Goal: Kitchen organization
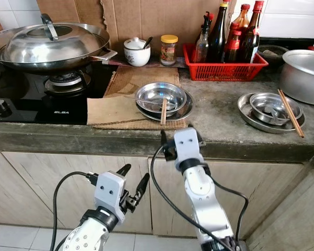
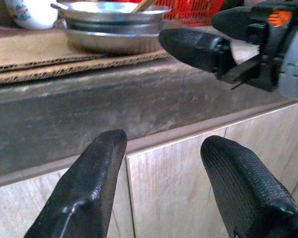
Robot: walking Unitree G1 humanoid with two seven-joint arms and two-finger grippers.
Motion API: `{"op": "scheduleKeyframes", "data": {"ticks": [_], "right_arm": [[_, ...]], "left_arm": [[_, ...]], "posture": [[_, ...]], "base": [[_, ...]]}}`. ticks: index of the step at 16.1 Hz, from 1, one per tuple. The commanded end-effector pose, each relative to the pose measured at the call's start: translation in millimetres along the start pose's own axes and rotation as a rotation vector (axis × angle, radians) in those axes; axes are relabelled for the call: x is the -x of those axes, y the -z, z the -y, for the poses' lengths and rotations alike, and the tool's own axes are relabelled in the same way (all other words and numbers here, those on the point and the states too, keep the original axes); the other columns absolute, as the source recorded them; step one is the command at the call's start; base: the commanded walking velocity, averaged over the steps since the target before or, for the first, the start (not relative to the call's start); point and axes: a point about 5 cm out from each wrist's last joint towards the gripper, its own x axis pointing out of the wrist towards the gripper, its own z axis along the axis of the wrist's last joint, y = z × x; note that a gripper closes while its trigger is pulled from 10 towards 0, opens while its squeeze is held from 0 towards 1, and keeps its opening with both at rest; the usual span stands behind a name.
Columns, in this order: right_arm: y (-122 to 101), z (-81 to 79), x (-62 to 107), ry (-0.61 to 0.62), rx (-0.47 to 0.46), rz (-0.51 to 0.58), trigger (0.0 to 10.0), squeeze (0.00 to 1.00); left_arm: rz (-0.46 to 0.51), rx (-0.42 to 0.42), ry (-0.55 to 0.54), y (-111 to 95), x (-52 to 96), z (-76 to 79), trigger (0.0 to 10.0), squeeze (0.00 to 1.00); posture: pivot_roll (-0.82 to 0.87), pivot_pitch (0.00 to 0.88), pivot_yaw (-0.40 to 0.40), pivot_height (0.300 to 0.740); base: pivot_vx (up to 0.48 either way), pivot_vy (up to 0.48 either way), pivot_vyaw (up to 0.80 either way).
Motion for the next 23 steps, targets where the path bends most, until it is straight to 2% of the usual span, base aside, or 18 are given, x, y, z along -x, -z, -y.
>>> {"op": "scheduleKeyframes", "data": {"ticks": [1, 7, 17, 23], "right_arm": [[-4.6, 1.4, -2.4, 0.008, -0.015, 0.026, 10.0, 0.0], [-22.0, -8.5, -4.1, -0.046, -0.117, 0.123, 10.0, 0.0], [-32.9, -17.1, -14.3, -0.055, -0.143, 0.161, 10.0, 0.0], [-32.1, -20.1, -20.2, -0.019, -0.094, 0.151, 10.0, 0.0]], "left_arm": [[0.037, -0.002, 0.013, -6.2, 0.6, 2.1, 10.0, 0.0], [0.052, -0.009, 0.026, -5.1, 1.3, 1.6, 10.0, 0.0], [0.081, -0.019, 0.012, -7.9, 1.1, -1.0, 10.0, 0.0], [0.082, -0.019, 0.009, -8.3, 0.3, -1.4, 10.0, 0.0]], "posture": [[0.2, 0.04, -0.042, 0.74], [0.2, 0.021, -0.035, 0.74], [0.2, 0.025, -0.031, 0.74], [0.2, 0.03, -0.033, 0.74]], "base": [[0.0, 0.0, 0.0], [0.0, 0.0, 0.0], [0.0, 0.0, 0.0], [0.0, 0.0, 0.0]]}}
